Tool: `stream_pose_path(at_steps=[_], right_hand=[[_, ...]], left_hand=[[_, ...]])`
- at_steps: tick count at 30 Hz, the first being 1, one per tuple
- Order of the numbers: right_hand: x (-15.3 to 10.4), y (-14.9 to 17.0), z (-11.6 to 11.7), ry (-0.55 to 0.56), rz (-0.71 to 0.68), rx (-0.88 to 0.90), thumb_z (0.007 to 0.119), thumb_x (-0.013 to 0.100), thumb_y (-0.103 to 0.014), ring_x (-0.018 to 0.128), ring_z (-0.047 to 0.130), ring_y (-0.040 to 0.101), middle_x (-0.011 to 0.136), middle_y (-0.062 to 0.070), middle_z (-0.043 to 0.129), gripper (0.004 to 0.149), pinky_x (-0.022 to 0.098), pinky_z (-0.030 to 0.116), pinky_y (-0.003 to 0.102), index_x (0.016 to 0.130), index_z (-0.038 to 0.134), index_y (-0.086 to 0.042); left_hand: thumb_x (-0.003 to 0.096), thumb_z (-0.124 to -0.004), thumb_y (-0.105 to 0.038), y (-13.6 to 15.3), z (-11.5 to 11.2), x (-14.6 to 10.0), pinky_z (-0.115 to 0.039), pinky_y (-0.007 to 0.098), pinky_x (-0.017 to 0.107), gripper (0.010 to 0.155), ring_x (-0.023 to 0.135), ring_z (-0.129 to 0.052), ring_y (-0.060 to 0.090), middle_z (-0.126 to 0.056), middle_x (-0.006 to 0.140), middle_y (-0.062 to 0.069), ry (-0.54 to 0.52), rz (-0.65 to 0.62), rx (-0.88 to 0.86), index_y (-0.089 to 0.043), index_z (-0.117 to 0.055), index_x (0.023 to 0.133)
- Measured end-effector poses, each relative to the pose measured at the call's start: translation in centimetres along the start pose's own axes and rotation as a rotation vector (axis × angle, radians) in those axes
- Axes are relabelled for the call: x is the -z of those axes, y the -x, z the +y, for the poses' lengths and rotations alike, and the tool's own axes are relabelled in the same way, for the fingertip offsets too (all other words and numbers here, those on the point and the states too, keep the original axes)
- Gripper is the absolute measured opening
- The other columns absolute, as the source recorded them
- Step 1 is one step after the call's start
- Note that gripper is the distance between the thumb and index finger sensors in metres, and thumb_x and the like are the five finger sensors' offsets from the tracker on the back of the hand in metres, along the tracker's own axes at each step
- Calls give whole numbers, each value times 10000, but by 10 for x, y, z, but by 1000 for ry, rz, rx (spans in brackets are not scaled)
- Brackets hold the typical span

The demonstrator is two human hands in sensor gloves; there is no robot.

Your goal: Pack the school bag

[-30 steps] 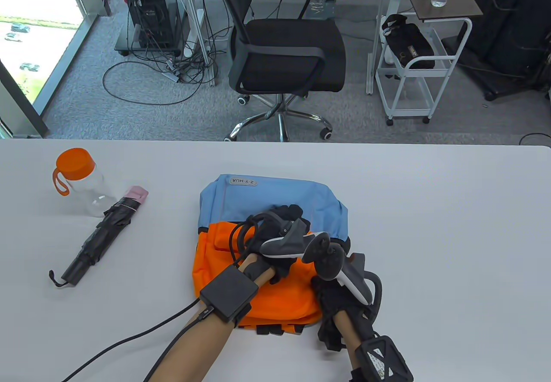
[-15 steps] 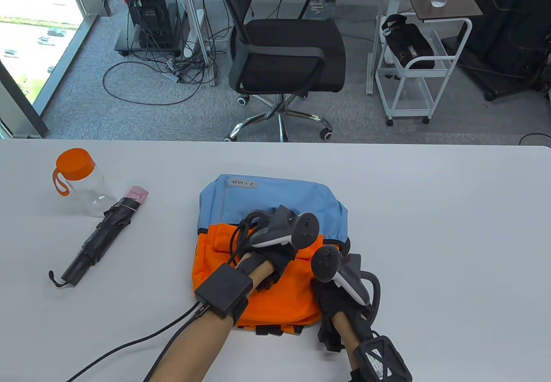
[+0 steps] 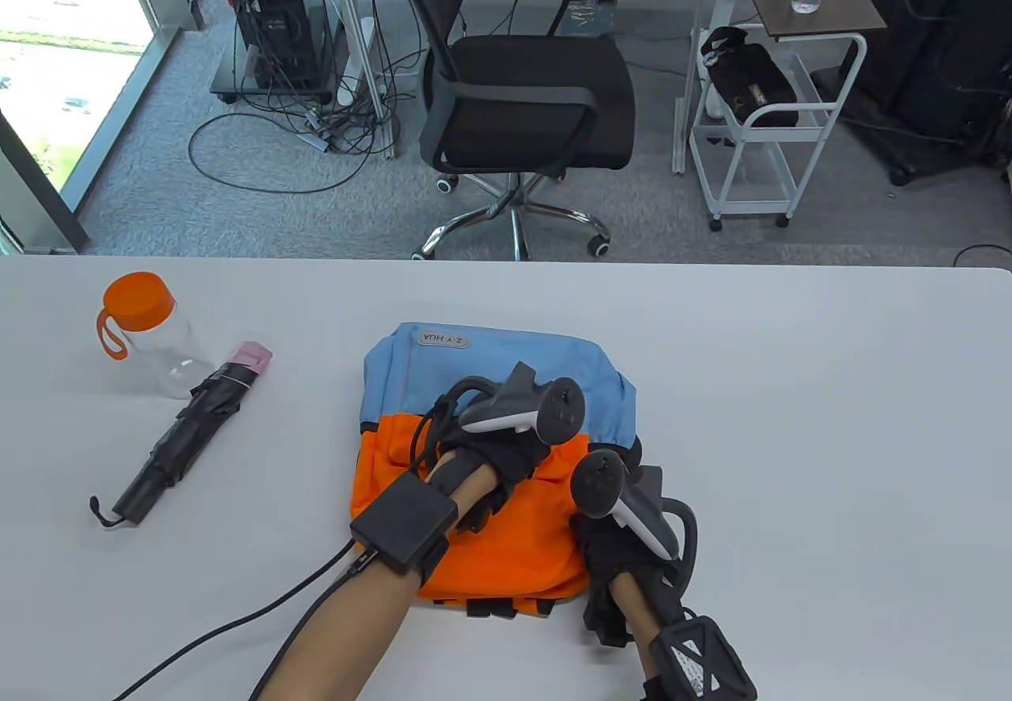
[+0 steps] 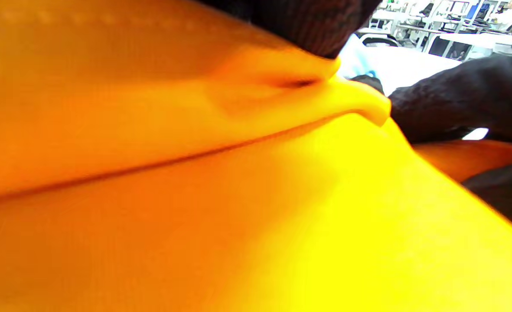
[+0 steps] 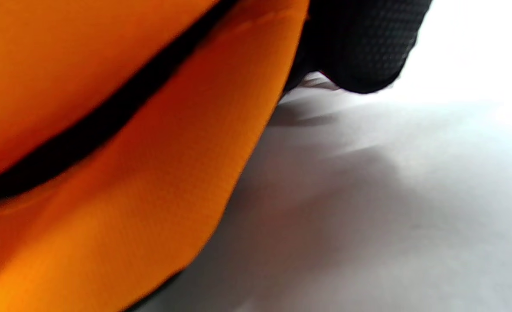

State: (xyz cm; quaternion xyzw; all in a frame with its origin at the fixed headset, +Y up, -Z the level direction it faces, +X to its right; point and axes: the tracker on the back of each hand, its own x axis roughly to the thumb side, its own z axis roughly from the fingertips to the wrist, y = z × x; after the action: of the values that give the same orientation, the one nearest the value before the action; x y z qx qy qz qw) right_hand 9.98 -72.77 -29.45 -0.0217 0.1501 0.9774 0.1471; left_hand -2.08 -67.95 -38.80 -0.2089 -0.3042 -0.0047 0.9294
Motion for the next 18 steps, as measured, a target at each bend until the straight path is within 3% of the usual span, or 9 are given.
stream_pose_path(at_steps=[3, 10, 14, 16, 18], right_hand=[[1, 0, 0, -1, 2, -2, 769, 421, -267, 533, 899, 182, 972, 390, 539, 771, 440, 862, 392, 1029, 404, 36], [2, 2, 1, 8, 2, 4, 761, 423, -263, 526, 901, 178, 972, 387, 538, 766, 435, 863, 390, 1030, 398, 31], [3, 3, 1, 10, 5, 8, 762, 424, -263, 526, 901, 177, 972, 385, 539, 766, 432, 865, 388, 1031, 398, 29], [3, 3, 2, 15, 5, 6, 762, 424, -265, 522, 903, 176, 971, 385, 539, 766, 432, 865, 388, 1031, 398, 30], [2, 2, 2, 19, 6, -10, 761, 425, -264, 527, 900, 176, 972, 384, 540, 765, 433, 864, 388, 1030, 398, 30]], left_hand=[[526, -779, -322, 0, -3, 0, -766, 528, 494, 439, 597, -781, 330, -656, 845, 206, -79, -57, 29, -127, -698, 910], [542, -666, -351, -17, -1, -9, -854, 473, 453, 344, 546, -872, 266, -788, 760, 165, -205, -117, 434, -144, -790, 787], [512, -763, -356, -10, 0, -17, -854, 460, 457, 350, 554, -881, 251, -790, 793, 136, -304, -137, 378, -167, -834, 798], [511, -760, -366, -4, -4, -18, -849, 450, 470, 442, 563, -873, 230, -743, 875, 117, -299, -101, 336, -186, -745, 915], [511, -768, -352, 1, -4, -18, -846, 463, 488, 472, 586, -875, 248, -756, 899, 122, -276, -85, 205, -196, -745, 956]])
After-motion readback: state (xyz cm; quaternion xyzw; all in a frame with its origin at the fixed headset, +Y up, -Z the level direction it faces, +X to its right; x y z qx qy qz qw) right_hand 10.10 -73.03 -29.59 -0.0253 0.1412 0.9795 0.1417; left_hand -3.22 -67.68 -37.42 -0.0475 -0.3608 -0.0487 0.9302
